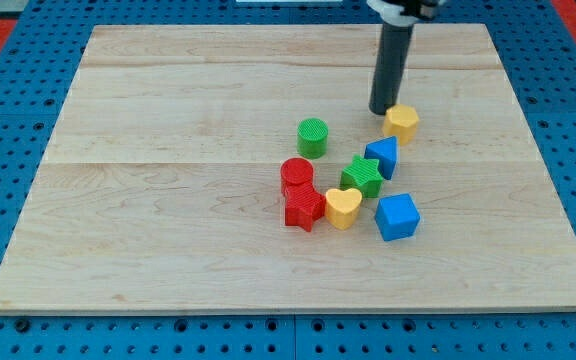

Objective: Push yellow hexagon into the group of blocks

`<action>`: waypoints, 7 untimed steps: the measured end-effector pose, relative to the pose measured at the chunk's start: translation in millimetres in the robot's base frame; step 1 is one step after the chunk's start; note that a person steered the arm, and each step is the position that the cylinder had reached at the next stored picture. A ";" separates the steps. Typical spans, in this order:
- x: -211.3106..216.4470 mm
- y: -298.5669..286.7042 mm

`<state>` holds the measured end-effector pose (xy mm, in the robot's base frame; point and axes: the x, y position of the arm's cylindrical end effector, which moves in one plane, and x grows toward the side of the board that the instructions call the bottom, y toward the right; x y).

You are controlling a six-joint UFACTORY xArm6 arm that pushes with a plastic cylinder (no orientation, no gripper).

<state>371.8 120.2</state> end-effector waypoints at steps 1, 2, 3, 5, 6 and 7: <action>28.1 26.8; 42.7 39.9; 37.2 70.3; 85.7 56.0; 99.9 66.3; 112.8 69.4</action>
<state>484.7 189.6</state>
